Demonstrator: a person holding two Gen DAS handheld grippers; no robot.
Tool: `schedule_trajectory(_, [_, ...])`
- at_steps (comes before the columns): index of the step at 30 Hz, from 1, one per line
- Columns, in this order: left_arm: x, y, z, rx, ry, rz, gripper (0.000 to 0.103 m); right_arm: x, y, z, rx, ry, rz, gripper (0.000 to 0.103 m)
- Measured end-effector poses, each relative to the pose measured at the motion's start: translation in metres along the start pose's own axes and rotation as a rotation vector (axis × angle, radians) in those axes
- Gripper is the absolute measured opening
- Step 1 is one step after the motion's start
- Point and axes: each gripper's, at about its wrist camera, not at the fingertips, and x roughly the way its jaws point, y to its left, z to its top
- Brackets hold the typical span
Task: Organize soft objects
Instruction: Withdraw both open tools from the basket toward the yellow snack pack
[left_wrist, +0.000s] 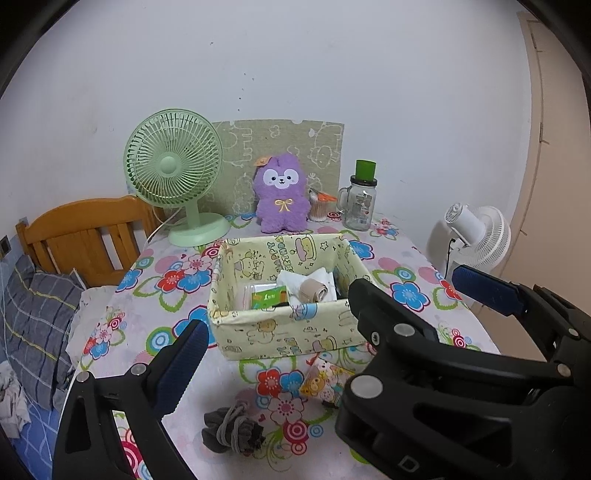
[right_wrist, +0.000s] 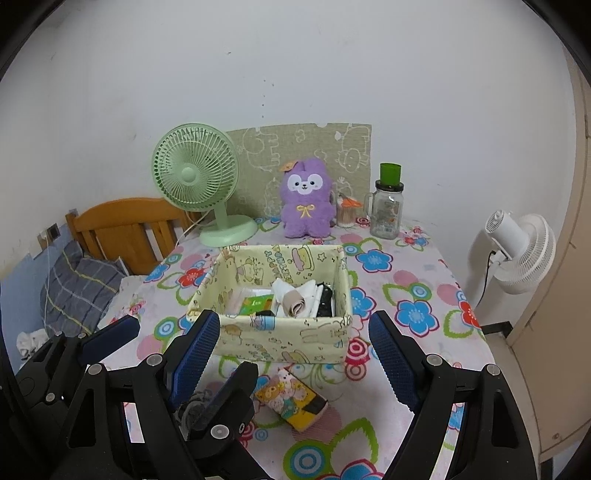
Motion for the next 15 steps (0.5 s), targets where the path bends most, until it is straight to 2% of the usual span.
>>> schedule_trajectory(15, [0.005,0.007,-0.031,-0.030,0.027,-0.027,0.099,0.003,0.009,-0.029,-0.020,0.021,0.002,0.085])
